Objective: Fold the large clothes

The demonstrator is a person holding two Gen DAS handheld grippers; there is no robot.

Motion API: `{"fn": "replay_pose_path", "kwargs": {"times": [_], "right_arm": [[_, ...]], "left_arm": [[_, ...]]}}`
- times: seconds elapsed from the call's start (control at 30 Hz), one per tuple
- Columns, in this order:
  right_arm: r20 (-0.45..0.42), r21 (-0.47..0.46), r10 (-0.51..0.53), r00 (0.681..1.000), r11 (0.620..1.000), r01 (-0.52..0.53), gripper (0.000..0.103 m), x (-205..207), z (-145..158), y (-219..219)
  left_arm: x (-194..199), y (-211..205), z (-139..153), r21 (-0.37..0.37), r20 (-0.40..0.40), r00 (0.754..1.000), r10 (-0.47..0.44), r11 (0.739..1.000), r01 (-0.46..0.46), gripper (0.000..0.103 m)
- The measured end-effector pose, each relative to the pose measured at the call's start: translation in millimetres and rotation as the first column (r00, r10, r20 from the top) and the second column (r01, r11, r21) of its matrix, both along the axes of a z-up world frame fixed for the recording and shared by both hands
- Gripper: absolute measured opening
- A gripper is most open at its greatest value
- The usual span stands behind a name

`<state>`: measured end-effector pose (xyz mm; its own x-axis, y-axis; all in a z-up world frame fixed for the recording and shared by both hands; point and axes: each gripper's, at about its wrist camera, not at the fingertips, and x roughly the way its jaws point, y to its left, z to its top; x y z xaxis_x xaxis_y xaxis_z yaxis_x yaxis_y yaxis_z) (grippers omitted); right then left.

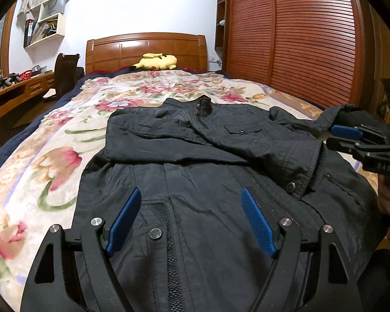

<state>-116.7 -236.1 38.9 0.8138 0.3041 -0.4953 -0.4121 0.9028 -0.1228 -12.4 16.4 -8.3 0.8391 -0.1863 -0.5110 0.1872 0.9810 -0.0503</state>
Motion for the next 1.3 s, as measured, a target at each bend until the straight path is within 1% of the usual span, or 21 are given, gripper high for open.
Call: {"fn": "replay_pose_path", "kwargs": {"times": [0.13,0.23,0.37,0.53,0.57,0.6,0.63,0.7,0.73,0.83,0.9,1.03,1.1,1.2,1.3], "right_arm": [[-0.035,-0.069,0.046,0.998,0.996,-0.048,0.056,8.6,-1.9,23.2],[-0.093,-0.109,0.069,0.993,0.991,-0.08,0.056,20.4,-9.3,33.6],[-0.142,-0.146,0.054,0.988,0.986,-0.075,0.056,34.5,-15.6,38.5],[-0.193,-0.217,0.021,0.981,0.974,-0.064,0.056,50.0,-20.2,42.1],[-0.195,-0.235,0.011,0.981,0.97,-0.057,0.053,53.7,-21.2,43.0],[-0.199,-0.249,0.007,0.98,0.967,-0.058,0.041,57.2,-22.2,40.9],[-0.201,-0.25,0.01,0.979,0.966,-0.061,0.027,59.2,-22.0,40.0],[-0.155,-0.226,0.022,0.988,0.973,-0.057,0.012,60.0,-14.9,32.5],[-0.133,-0.197,0.021,0.991,0.979,-0.047,0.011,61.5,-9.8,27.6],[-0.116,-0.113,-0.017,0.993,0.994,0.004,0.01,68.9,3.8,5.7],[-0.116,-0.087,-0.043,0.992,0.996,0.033,0.01,74.2,8.7,-7.0],[-0.145,-0.048,-0.094,0.985,0.995,0.088,0.01,85.2,16.6,-29.1],[-0.149,-0.05,-0.132,0.98,0.991,0.126,0.01,91.7,23.2,-34.9],[-0.127,-0.058,-0.2,0.971,0.979,0.194,0.01,107.4,30.2,-36.6],[-0.12,-0.081,-0.251,0.96,0.967,0.243,0.011,123.5,26.6,-37.2]], "left_arm": [[-0.1,-0.6,-0.9,0.001,0.006,1.0,-0.007,1.0,0.007,0.08],[1.3,0.4,-3.4,0.002,-0.004,1.0,-0.008,1.0,0.008,0.08],[1.5,2.7,-4.7,-0.004,-0.009,1.0,-0.011,1.0,0.011,0.08],[2.7,2.1,-4.2,-0.004,-0.015,1.0,-0.018,1.0,0.018,0.08],[3.0,2.1,-4.2,-0.003,-0.016,1.0,-0.019,1.0,0.019,0.08],[3.0,2.2,-4.2,-0.002,-0.017,1.0,-0.019,1.0,0.019,0.08],[2.6,2.0,-4.3,-0.001,-0.017,1.0,-0.02,1.0,0.02,0.08],[1.2,1.3,-4.7,0.002,-0.016,1.0,-0.023,1.0,0.023,0.08],[0.6,1.1,-4.9,0.003,-0.016,1.0,-0.025,1.0,0.025,0.08],[0.3,1.0,-5.0,0.001,-0.017,0.999,-0.03,1.0,0.03,0.08],[0.2,1.3,-4.9,-0.003,-0.018,0.999,-0.028,1.0,0.028,0.08],[0.8,0.5,-4.8,-0.003,-0.019,0.999,-0.028,1.0,0.028,0.08],[1.0,0.6,-4.9,-0.004,-0.02,0.999,-0.027,1.0,0.027,0.08],[1.6,0.4,-5.2,-0.003,-0.022,0.999,-0.024,1.0,0.024,0.08],[1.7,-0.6,-5.7,0.0,-0.024,0.999,-0.025,1.0,0.025,0.08]]}}
